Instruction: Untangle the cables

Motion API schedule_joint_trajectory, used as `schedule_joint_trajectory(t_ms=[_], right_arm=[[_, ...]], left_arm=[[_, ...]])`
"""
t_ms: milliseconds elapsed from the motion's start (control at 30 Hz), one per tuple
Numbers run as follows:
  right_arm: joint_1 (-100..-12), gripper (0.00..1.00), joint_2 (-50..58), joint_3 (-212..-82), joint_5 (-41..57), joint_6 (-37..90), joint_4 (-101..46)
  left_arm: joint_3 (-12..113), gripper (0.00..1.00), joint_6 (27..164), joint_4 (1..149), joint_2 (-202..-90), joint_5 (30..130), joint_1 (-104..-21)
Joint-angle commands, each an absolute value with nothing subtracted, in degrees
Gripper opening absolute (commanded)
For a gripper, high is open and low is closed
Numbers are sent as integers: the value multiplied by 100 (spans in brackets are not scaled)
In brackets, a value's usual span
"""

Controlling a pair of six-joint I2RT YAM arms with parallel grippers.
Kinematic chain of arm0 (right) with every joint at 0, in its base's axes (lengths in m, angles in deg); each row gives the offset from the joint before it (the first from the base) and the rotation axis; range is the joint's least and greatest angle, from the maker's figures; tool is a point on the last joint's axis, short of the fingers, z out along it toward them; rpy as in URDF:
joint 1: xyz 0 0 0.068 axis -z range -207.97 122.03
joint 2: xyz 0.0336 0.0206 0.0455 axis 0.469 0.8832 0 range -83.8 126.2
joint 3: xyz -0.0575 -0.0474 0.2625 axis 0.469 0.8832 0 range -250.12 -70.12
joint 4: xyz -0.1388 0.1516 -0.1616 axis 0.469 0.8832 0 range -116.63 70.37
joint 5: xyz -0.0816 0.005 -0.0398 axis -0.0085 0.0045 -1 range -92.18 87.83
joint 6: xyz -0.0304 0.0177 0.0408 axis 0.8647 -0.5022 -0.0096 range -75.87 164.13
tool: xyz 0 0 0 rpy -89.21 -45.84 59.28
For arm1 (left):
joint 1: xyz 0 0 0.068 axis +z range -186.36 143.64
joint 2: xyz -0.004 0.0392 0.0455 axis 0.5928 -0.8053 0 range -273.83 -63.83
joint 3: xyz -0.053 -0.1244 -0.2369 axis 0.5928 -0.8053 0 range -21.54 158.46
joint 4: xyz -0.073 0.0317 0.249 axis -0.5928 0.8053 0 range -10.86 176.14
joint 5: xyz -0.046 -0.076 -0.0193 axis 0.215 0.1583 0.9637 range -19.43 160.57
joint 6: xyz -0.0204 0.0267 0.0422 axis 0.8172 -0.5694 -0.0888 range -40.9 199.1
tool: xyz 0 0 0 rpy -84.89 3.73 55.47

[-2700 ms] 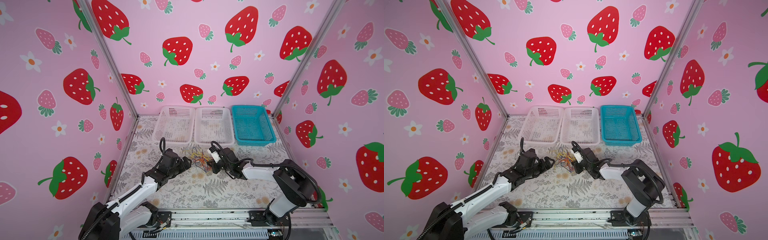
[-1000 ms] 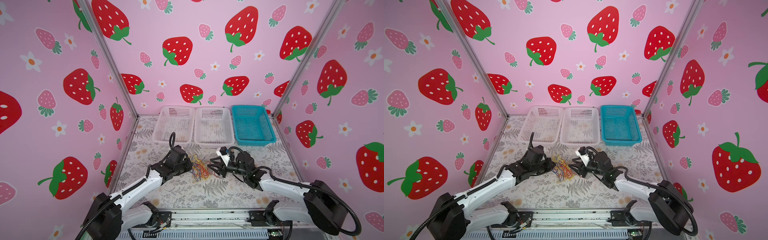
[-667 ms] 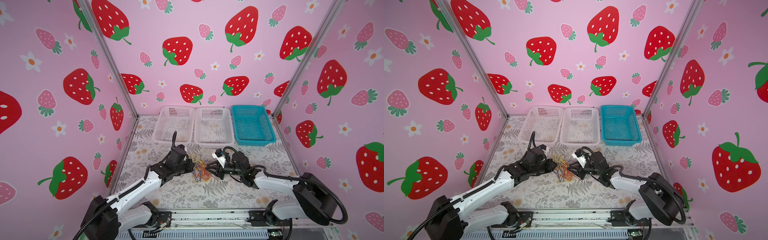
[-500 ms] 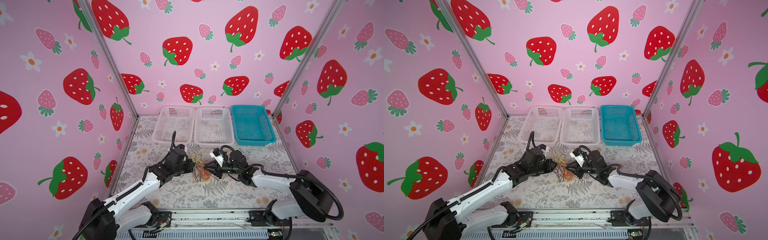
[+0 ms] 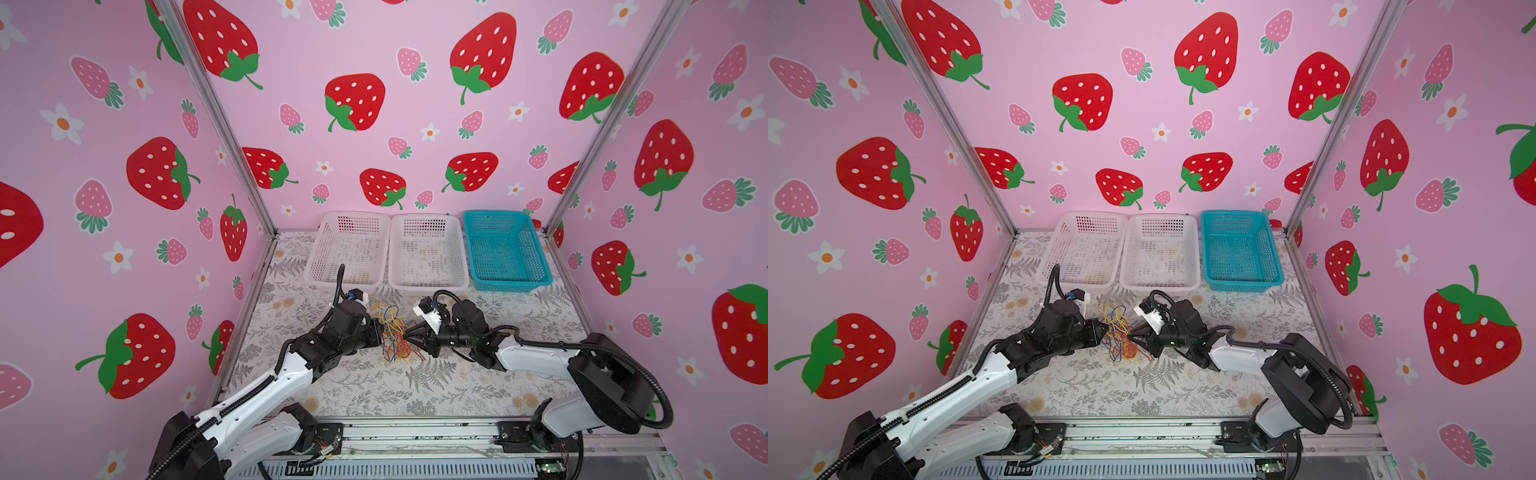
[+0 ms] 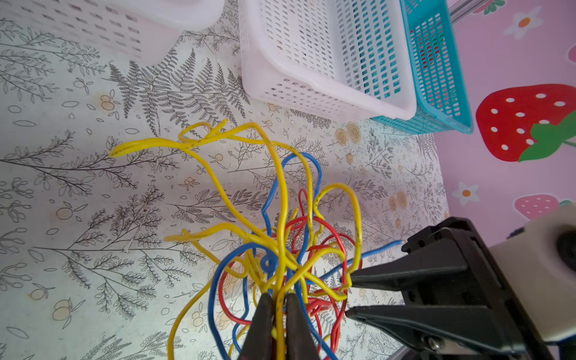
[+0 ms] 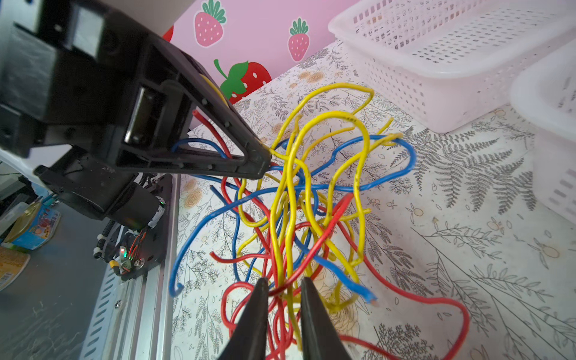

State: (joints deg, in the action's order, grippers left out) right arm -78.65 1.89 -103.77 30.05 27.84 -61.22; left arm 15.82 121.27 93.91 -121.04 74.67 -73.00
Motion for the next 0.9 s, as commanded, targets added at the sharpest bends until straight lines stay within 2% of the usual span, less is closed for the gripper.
schedule_joint_trajectory(t_ms=[0, 100, 167, 267, 433, 533, 667, 700, 800, 867], right_arm=[[-7938, 30, 303, -10496, 3008, 2796, -6069], [-7965, 31, 296, -10485, 2979, 2787, -6108], [-7974, 16, 264, -10472, 2893, 2796, -6105], [-7974, 7, 182, -10427, 2634, 2813, -6074], [-7976, 0, -77, -10367, 1892, 2928, -5822], [-7934, 0, -410, -10194, 1457, 2950, -5851], [-7842, 0, -659, -9981, 1694, 2869, -6142], [-7838, 0, -659, -9961, 1931, 2833, -6252], [-7843, 22, -398, -10021, 2907, 2701, -6565], [-7877, 31, -173, -10080, 3315, 2554, -6744]], left_arm=[[1533, 0, 12291, 8863, -11959, 7626, -7336], [1465, 0, 12352, 8769, -11919, 7608, -7345], [1423, 0, 12376, 8730, -11911, 7603, -7345], [1423, 0, 12365, 8819, -11902, 7545, -7346], [1568, 0, 12255, 9363, -11941, 7195, -7345], [1633, 0, 12216, 9673, -12009, 6999, -7345], [1588, 0, 12226, 9671, -12118, 7045, -7345], [1571, 0, 12241, 9612, -12130, 7072, -7345], [1563, 0, 12287, 9508, -12148, 7098, -7345], [1598, 0, 12313, 9463, -12166, 7126, -7345]])
